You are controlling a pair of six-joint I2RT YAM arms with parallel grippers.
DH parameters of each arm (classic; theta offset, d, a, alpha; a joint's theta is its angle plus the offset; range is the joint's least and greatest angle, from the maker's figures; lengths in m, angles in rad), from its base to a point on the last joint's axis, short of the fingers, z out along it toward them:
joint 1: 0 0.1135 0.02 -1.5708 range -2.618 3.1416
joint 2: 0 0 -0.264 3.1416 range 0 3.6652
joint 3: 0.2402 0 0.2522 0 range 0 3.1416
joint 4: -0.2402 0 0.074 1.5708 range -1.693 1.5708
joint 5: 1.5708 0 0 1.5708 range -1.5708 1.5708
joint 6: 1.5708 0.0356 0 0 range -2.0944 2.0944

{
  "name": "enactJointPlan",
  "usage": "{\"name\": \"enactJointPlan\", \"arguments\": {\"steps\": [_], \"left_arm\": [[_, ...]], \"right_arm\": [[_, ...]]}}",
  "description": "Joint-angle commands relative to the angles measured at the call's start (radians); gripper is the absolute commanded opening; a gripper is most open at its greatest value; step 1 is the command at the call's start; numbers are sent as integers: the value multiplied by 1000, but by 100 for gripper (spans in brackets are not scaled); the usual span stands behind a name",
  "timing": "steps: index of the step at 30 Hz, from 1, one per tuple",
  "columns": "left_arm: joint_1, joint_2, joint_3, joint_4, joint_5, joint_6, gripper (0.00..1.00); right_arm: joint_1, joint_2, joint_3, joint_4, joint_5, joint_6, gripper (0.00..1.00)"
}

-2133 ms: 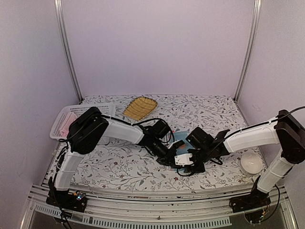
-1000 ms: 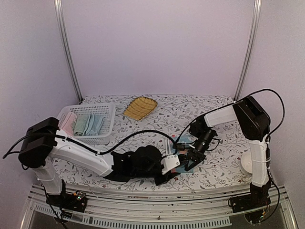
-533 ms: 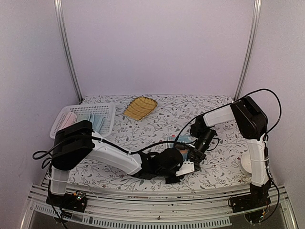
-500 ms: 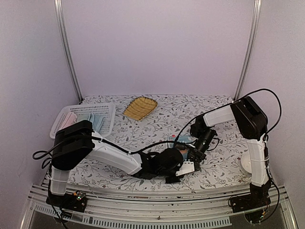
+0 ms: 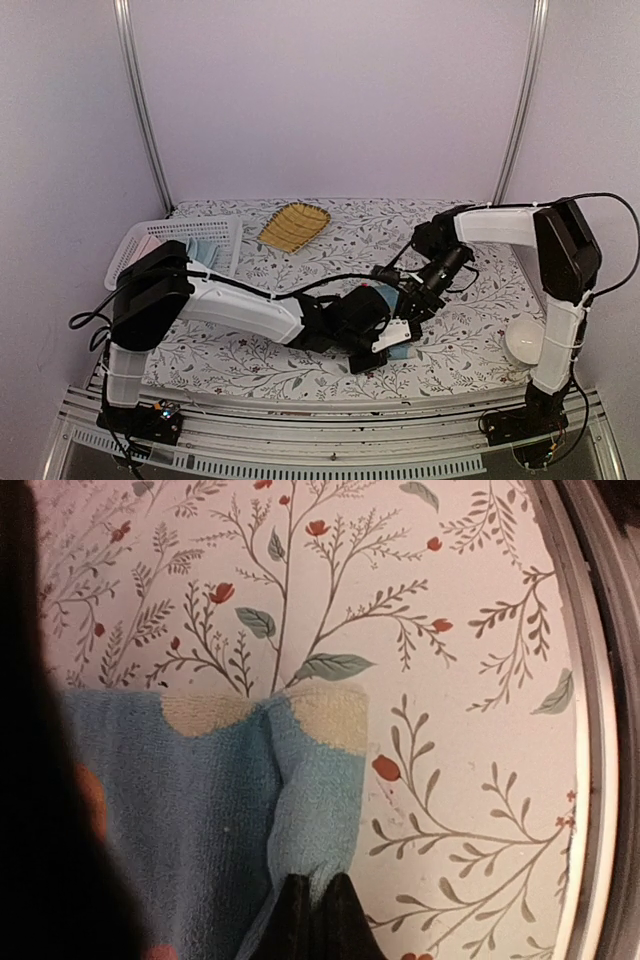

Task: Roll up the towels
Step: Roll the towel at the center of the board.

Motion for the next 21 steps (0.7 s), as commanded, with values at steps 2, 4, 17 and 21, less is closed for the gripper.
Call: {"name": "enactJointPlan", "arguments": {"steps": [2,4,17,21], "left_arm": [[65,77,154,-327,314,-209,0],[93,115,203,-375,405,-275,0],[270,278,349,-395,830,-583,0],[285,313,383,-410,864,-612,0]], "right_arm": [[-83,-221,-46,134,15,110,35],[-95,-308,-108,227,63,177,36],[-24,-649,-469,505,325,198,38],[78,-624,-547,616,491,196,42]]}}
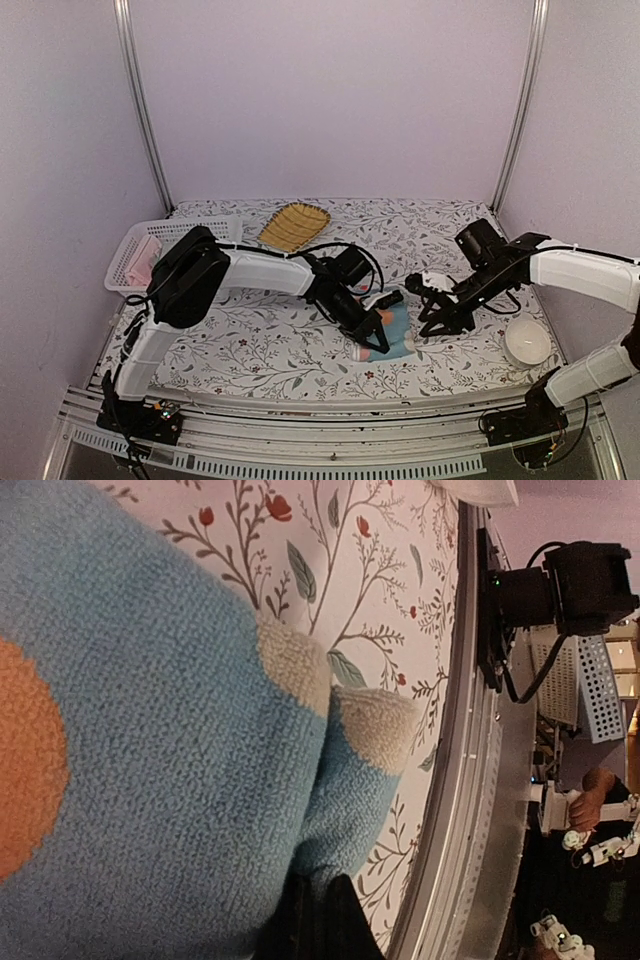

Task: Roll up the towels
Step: Roll the towel at the center of the board.

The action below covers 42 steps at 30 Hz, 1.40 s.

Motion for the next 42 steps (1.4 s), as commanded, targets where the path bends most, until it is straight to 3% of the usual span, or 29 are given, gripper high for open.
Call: {"name": "enactJointPlan", "arguments": {"steps": [1,8,18,20,22,25,29,36,39,42], "left_arm": [[22,64,43,-84,48,-77,0],[22,71,82,-103,56,-88,0],[23,66,72,-106,54,-81,0],[26,64,75,-106,49,-77,0],[31,56,74,-107,29,-71,0],[39,12,51,-92,-17,-42,7],[49,-161,-139,82,-124,-37,19],[44,-589,-638,520,-445,-39,25],[-7,-724,-825,673,-563,51,30],[-102,-781,-910,725,-715,191,35]], "right_arm": [[110,26,-74,168,231,-13,42],[271,132,-70,305,353,-10,44],[322,293,-87,376,472,-29,43],[324,307,-94,382,476,-30,35],[325,321,-94,374,469,-37,22],[325,315,-93,338,421,-42,10],[310,304,-79,245,300,-52,6],[177,434,69,-19,0,-100,5],[127,540,158,-125,-81,-131,5],[79,653,241,-214,-151,-155,5]]}}
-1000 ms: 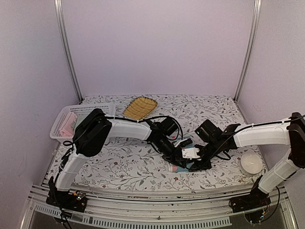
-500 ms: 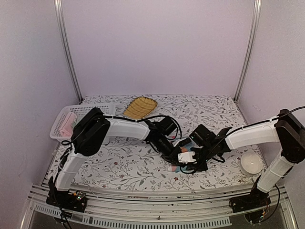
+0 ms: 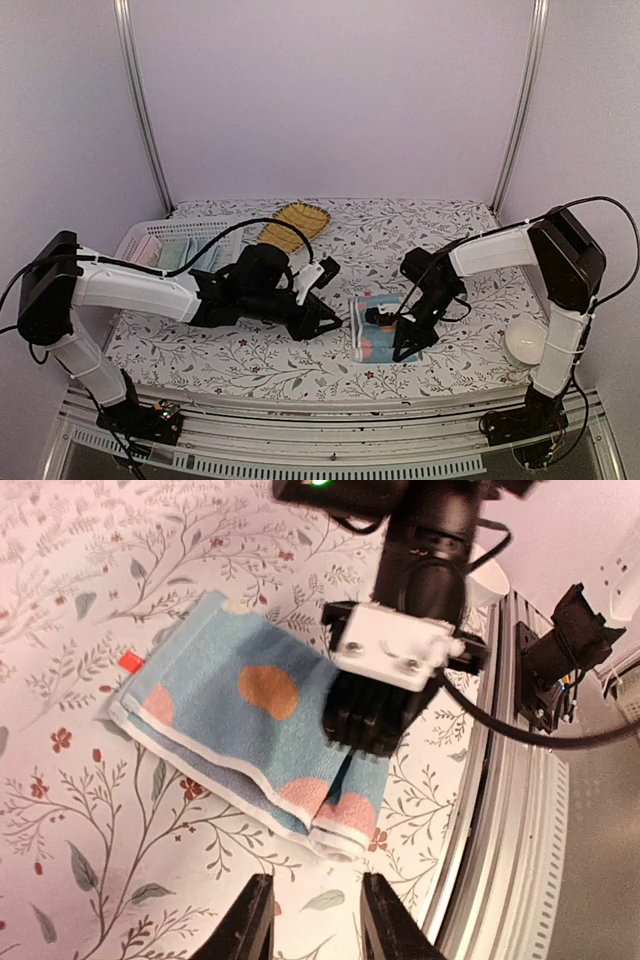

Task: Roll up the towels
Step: Roll the towel at the center of the board.

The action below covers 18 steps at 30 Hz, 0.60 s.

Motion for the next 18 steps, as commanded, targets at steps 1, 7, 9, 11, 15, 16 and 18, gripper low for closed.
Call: {"name": "enactJointPlan", "arguments": {"steps": [1,7,9,11,15,16,18], "left_arm": [[-134,-38,-101,199,-288,223,36],[-272,125,84,49,-410,479,37],[-283,201,155,13,-439,543,38],[-285,276,220,-14,-442,605,38],[-285,393,297,-51,-454,702,39],[-285,408,308,-55,-454,719,40],[-285,431,326,-74,-440,742,40]], "right_arm": [[-64,161,101,-226,-162,-62,5],[-115,365,264,-403,-224,-116,5],[-120,378,274,-410,-225,-115,5],[-120,377,273,-408,-224,-115,5],[-121,371,267,-397,-216,-104,6],[-121,371,267,-395,-213,-103,6],[-120,371,267,-391,-215,-98,6]]}}
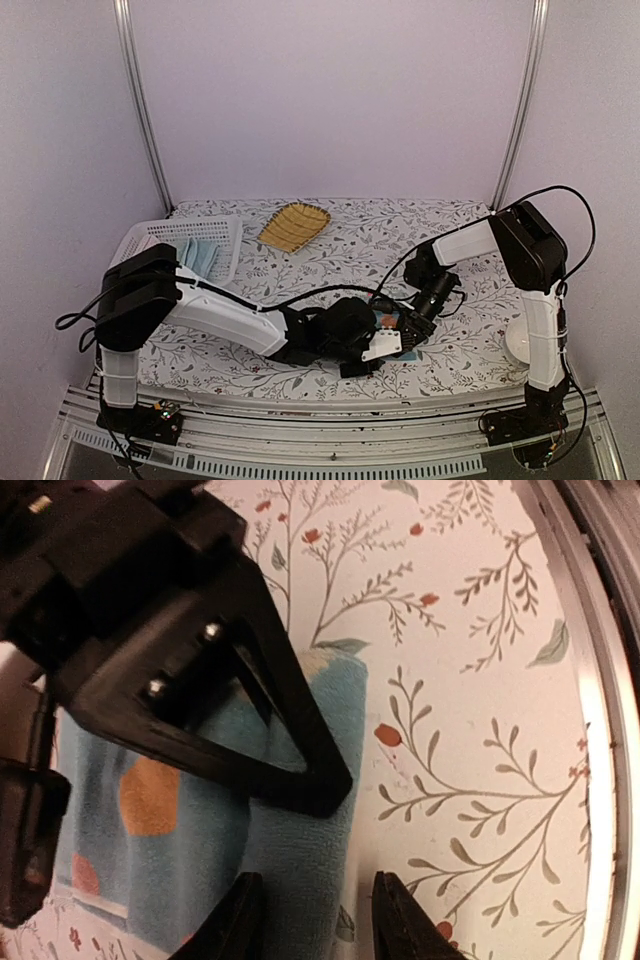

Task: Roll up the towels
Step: Roll the towel at the center of the board.

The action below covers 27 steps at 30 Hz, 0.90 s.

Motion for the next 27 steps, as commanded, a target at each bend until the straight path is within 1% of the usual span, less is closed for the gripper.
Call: {"name": "enactJointPlan", "arguments": {"steps": [1,4,7,10,12,13,16,18,20,24,27], "left_arm": [[1,54,45,-86,-6,124,40],[0,84,65,-107,-11,126,39],[-1,110,77,-103,-55,131,38],[-11,134,89,-95,-114,136,34],[-16,145,98,-98,-139,143,29],[-19,146,103,-104,-146,144,23],[-23,144,150,-186,-133,115,12],[-23,138,188,-265,-100,77,8],[-23,130,219,-347,-50,34,7],[-10,164,314,-508,97,-50,6],[-1,207,385,-602,186,-94,4]], "right_arm": [[2,34,-5,17,59,-8,6],[1,37,-4,21,54,-4,6],[2,37,-5,21,51,-4,6],[2,29,-4,16,48,-6,8],[2,13,2,0,38,-14,13],[1,-8,4,-5,34,-20,16],[-3,-79,12,-24,32,-26,30],[-15,-138,24,-36,41,-23,38],[-34,-194,46,-54,51,-11,42],[-87,-313,102,-60,58,48,44],[-123,-424,120,9,93,134,45]]}}
